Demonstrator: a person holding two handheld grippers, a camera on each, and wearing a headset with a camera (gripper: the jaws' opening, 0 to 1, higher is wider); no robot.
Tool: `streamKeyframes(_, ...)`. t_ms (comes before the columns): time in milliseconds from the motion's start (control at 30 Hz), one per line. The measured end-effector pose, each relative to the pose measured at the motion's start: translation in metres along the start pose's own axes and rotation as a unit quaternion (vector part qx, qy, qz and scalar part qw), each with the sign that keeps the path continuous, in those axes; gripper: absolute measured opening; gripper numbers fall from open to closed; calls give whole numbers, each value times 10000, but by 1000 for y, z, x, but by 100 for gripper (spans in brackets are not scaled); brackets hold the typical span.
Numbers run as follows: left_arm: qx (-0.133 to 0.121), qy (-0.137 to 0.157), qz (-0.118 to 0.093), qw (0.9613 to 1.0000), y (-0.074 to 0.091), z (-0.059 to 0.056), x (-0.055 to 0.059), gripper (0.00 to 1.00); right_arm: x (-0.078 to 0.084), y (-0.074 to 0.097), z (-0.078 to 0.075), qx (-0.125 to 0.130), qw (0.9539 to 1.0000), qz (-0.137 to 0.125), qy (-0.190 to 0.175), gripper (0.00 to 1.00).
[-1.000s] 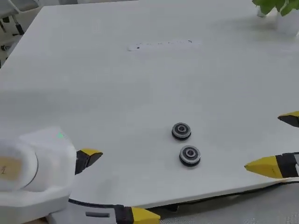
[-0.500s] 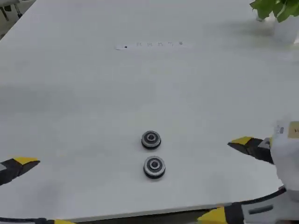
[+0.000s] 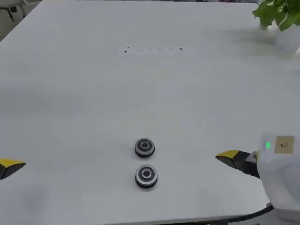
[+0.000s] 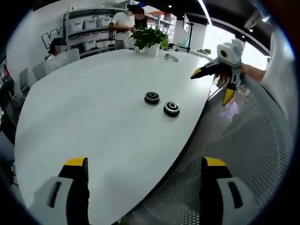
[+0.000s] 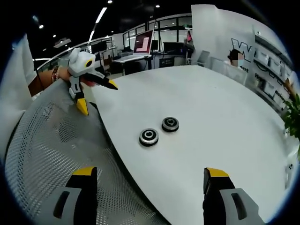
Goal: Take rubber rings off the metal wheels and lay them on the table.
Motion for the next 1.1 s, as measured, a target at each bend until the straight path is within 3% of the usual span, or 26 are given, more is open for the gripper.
streamKeyframes(67, 114, -74, -159, 9998, -1, -2, -3, 99, 2, 1, -3, 121, 9999, 75, -13, 94)
streamKeyframes(300, 141, -109, -380, 9991, 0, -1, -7, 99, 2, 2, -5, 271, 9996, 38, -94, 93)
streamKeyframes(600, 332, -263, -552, 9976, -1, -2, -11, 99, 2, 4, -10, 554, 9984, 72, -85, 94)
streamKeyframes(800, 468, -286, -409, 9977, -3, -3, -7, 98, 1, 7, -12, 804, 9966, 14, -165, 93)
streamKeyframes(967, 496, -247, -398, 9977, -4, -3, -7, 98, 1, 6, -10, 726, 9973, 85, -113, 92)
streamKeyframes(1100, 258, -287, -414, 9984, -1, 1, -8, 98, 3, 5, -9, 559, 9983, 156, -86, 92)
Point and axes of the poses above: the centre of the closed fingertips' face, and the gripper's own axes: y roughly backward along the fingers, z roughly to its left, x roughly out of its underside, the point moved 9 cm from there along y, roughly backward along the fingers, and after that the axes turned 14 degrees about -z, right-handed, at the moved point
